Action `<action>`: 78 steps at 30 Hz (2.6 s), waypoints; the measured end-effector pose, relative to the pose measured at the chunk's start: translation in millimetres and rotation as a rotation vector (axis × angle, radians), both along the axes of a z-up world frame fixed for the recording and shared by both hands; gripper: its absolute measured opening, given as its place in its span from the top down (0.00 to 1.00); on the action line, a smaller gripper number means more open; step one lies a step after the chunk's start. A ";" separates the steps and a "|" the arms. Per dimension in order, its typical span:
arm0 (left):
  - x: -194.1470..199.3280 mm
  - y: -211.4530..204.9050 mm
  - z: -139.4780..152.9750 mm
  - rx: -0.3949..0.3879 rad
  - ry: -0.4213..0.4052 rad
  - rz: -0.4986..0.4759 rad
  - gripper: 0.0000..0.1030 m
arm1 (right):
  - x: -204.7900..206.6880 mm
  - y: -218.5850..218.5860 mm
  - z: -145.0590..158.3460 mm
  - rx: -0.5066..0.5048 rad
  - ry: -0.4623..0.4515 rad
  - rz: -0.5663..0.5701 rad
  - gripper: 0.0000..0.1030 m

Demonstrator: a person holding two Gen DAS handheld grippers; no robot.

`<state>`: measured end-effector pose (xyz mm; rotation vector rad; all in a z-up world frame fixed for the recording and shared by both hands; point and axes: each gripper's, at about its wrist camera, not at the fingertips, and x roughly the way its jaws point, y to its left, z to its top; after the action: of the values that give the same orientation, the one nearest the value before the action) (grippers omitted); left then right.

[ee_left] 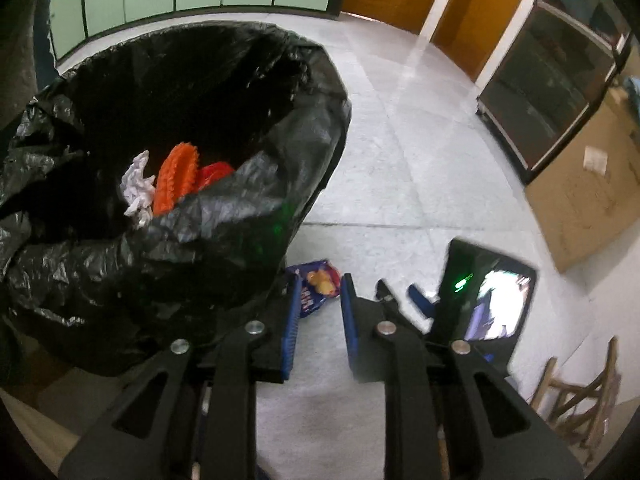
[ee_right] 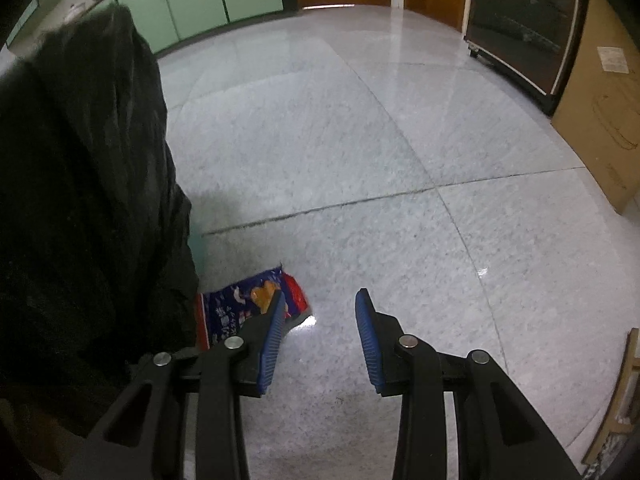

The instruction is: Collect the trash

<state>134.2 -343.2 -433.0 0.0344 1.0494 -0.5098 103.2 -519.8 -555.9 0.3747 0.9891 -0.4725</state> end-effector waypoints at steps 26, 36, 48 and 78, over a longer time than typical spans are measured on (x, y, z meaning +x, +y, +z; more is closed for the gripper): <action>-0.9 38.5 216.9 -0.090 -0.279 0.087 0.80 | -23.3 31.1 296.6 -0.146 -0.296 0.141 0.63; -1.1 76.9 260.2 -0.061 -0.298 0.122 0.79 | -10.8 76.2 339.9 -0.141 -0.321 0.239 0.60; -0.8 129.2 291.6 -0.015 -0.305 0.194 0.76 | -3.3 125.4 375.2 -0.141 -0.339 0.345 0.56; -10.7 213.7 349.2 0.009 -0.411 0.336 0.27 | 1.3 188.7 440.8 -0.207 -0.403 0.458 0.07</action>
<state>123.5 -129.5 -83.7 -0.0286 0.6361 -0.1796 104.5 -331.1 -115.2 0.0441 0.5990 -0.0727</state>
